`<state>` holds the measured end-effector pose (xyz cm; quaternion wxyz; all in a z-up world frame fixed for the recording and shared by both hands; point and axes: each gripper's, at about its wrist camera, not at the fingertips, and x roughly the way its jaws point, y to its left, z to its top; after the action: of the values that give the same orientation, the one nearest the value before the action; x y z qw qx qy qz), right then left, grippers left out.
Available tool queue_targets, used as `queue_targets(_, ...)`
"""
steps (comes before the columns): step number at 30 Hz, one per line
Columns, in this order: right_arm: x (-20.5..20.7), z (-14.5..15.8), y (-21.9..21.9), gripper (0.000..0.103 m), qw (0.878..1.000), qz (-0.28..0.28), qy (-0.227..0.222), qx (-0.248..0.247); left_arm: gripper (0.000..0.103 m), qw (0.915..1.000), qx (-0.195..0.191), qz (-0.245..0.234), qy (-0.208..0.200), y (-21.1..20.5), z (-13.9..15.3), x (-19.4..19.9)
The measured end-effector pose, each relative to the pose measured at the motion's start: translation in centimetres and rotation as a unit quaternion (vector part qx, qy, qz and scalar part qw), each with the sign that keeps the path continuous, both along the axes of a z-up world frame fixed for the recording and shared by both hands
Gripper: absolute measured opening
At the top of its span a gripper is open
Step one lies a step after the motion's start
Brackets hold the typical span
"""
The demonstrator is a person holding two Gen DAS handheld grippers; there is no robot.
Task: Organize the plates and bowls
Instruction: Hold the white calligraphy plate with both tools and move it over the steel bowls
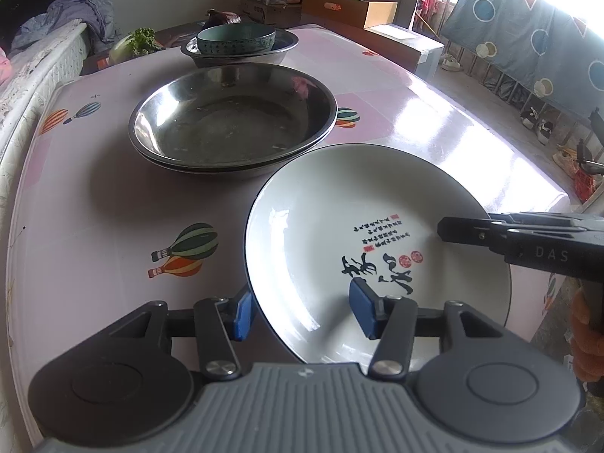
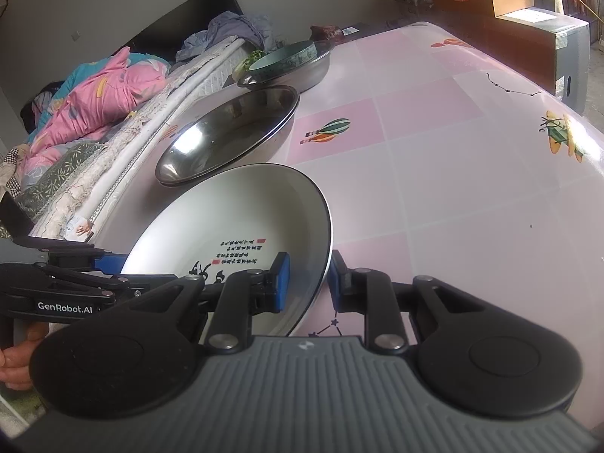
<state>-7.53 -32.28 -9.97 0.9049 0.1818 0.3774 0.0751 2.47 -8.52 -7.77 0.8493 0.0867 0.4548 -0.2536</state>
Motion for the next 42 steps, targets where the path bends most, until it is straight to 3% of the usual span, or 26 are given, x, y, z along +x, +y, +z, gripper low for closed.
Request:
queue_targets(14, -0.4, 0.2, 0.1, 0.023, 1.000, -0.005, -0.002, -0.022, 0.052, 0.9999, 0.008, -0.011, -0.001, -0.6, 0.1, -0.8)
queue_targets(21, -0.6, -0.1, 0.3, 0.024, 1.000, -0.010, -0.012, -0.025, 0.058, 0.9999, 0.009, -0.014, -0.004, -0.8, 0.0, -1.0)
queue_targets(28, -0.7, 0.3, 1.4, 0.031, 0.998, -0.007, -0.013, -0.053, 0.059, 1.0000, 0.009, -0.004, 0.000, -1.0, 0.0, -0.9)
queue_targets(42, -1.2, 0.5, -0.1, 0.031, 0.999, -0.030, -0.010, -0.026, 0.058, 1.0000, 0.002, -0.008, -0.003, -1.9, 0.7, -1.1)
